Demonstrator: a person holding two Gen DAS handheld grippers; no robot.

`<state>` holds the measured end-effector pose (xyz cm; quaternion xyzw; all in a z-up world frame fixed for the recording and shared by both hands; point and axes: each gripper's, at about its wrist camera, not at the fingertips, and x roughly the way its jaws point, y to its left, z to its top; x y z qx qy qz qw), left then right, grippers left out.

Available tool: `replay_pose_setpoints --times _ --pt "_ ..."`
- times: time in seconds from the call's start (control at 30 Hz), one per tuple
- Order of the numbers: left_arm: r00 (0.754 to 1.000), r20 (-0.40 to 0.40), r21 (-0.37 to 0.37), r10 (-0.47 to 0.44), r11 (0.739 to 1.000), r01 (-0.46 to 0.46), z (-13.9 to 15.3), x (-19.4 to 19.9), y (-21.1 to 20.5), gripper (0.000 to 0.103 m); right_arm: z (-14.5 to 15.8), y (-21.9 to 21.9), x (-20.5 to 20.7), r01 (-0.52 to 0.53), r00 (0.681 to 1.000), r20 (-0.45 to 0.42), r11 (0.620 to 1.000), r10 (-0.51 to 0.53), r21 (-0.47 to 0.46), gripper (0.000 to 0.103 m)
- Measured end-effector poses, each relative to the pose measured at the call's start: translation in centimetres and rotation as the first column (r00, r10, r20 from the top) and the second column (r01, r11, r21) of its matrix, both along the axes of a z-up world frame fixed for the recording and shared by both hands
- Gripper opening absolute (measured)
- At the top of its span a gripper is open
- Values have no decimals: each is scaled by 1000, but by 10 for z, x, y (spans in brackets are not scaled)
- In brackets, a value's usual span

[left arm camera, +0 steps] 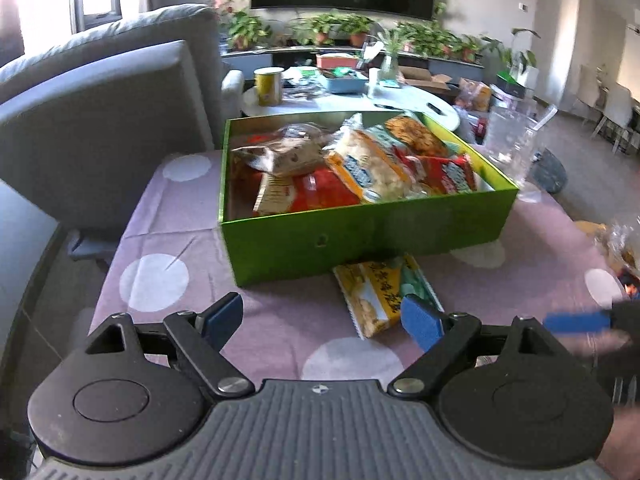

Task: Organize snacks
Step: 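Withdraw both grippers from the box toward the remaining snacks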

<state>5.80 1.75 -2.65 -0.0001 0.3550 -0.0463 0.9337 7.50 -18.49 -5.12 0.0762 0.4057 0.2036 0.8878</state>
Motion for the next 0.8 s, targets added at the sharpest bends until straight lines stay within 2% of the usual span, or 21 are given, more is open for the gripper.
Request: replay_pose_setpoints --times 0.13,0.27,0.37,0.47,0.63,0.8 --pt "1000 0 -2 17 1000 -17 1 -2 7 85 -7 31 -16 -104 995 -1 992 104 -65 79" --pt "1000 -1 4 26 1000 -26 0 -2 10 85 -14 48 -22 -164 986 -16 981 163 -105 79" --pt "1000 -10 5 18 1000 -18 -2 1 8 85 -19 46 -19 -140 990 -29 980 137 -144 80" --pt "999 -27 13 -17 1000 18 -6 4 0 85 -22 35 -16 -106 994 -39 985 102 -134 80" --pt "997 -45 -7 -69 998 69 -15 16 -15 85 -22 15 -11 13 1000 -11 981 -15 -196 80" --pt "994 -41 -40 -102 994 100 -19 32 -33 85 -24 0 -7 58 998 -21 982 -63 -178 80"
